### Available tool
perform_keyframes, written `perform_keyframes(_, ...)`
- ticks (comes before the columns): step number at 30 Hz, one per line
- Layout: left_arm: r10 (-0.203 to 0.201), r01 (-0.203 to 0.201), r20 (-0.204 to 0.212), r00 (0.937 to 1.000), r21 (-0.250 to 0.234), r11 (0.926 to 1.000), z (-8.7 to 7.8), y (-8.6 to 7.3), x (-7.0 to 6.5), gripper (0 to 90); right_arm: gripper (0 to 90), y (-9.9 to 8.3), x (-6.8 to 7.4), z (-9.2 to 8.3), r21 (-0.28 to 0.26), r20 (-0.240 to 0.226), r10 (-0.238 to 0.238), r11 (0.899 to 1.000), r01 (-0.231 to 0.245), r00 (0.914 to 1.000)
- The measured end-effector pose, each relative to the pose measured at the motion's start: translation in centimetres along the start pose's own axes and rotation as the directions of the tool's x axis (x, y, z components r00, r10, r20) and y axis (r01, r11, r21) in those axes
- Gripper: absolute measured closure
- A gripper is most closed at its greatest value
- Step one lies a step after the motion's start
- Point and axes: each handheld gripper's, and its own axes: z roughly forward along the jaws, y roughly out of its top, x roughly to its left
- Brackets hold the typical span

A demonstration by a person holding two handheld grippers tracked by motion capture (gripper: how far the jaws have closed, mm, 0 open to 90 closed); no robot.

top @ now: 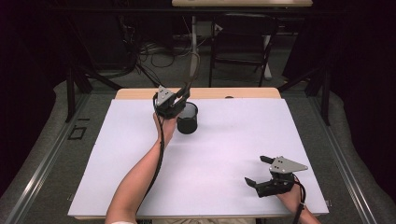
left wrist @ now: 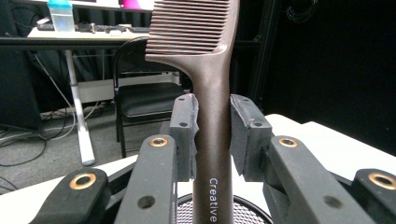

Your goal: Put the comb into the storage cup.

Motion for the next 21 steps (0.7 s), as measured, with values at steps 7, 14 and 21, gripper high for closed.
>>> perform_keyframes(7,0.001,-0.001,0.005,1.0000,0.000,1.0000,0.23,-0.25,-0.10,72.6,1.7,0.01,-0.02,-0.09,-0.002,0.003,-0.001,1.000,0.001,1.0000)
perform_keyframes(14,-0.005,0.005,0.007,1.0000,0.009,0.9999,0.47,-0.68,0.02,72.6,1.5,0.01,-0.02,-0.12,-0.004,0.001,0.001,1.000,-0.001,1.0000)
perform_keyframes(21,-0.008,0.008,0.011,0.9999,0.001,1.0000,0.56,-0.77,0.01,72.6,1.5,0.02,0.00,-0.07,-0.002,-0.002,0.001,1.000,-0.001,1.0000)
